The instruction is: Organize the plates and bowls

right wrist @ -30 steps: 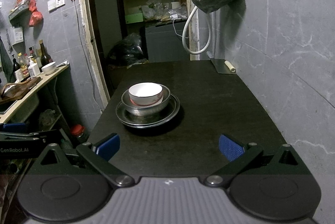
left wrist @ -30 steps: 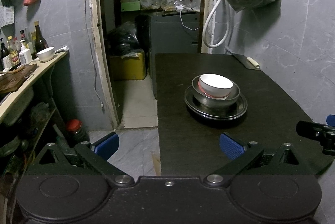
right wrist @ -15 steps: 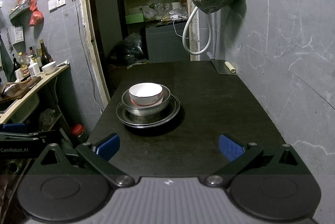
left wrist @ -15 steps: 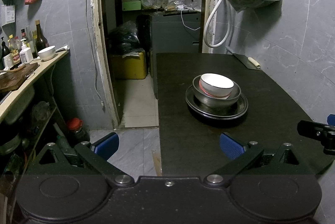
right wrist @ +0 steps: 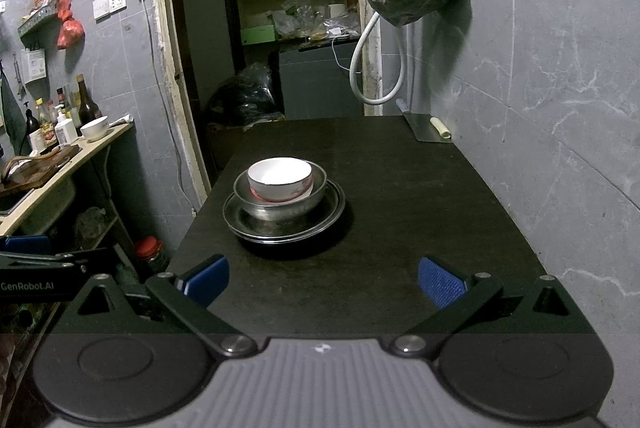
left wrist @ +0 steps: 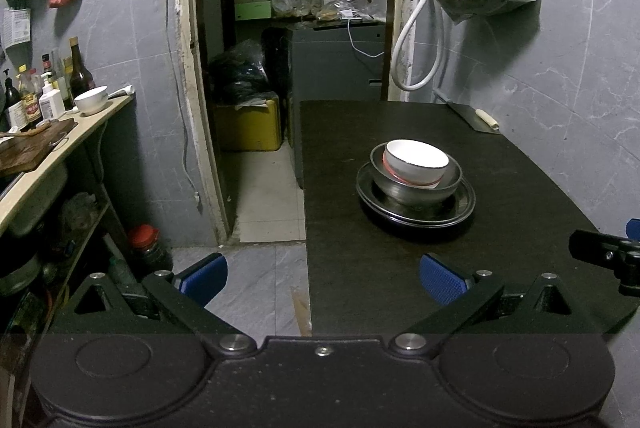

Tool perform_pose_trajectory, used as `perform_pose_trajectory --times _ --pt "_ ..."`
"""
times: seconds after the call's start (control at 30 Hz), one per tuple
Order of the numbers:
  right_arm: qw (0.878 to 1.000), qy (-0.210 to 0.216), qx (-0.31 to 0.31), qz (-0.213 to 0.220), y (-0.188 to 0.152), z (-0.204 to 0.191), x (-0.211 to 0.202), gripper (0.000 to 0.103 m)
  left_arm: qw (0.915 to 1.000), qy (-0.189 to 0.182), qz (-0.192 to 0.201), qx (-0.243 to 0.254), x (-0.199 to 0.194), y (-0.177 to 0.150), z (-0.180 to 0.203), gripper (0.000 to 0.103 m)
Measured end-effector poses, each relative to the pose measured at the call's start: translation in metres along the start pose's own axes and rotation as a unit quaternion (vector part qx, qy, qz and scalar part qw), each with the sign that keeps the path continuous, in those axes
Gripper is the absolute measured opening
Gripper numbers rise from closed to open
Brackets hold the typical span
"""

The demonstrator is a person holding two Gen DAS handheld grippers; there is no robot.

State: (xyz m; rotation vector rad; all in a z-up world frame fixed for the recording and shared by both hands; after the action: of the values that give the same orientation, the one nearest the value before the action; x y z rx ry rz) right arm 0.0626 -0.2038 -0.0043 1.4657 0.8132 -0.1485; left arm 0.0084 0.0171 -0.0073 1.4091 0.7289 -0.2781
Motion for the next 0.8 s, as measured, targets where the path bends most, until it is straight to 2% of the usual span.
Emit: perform_pose_trajectory --times 0.8 --pt "1.0 0.0 0.0 -0.001 0.0 -0.0009 -0.0004 0.103 1.0 0.0 -0.001 -0.001 0.0 0.0013 -0.0005 0.102"
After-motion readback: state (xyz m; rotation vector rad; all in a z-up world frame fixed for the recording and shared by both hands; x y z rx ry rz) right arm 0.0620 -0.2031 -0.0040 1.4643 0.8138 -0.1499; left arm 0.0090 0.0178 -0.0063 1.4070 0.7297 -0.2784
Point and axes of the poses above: each gripper's, at about its wrist camera, not at the fingertips, and x roughly the way its jaws point, z to its right, y to its top, the point moved 2 cm from there along x, roughly the way its jaws point, and after that the axes turned 3 degrees about -z, right-handed, at the moved point
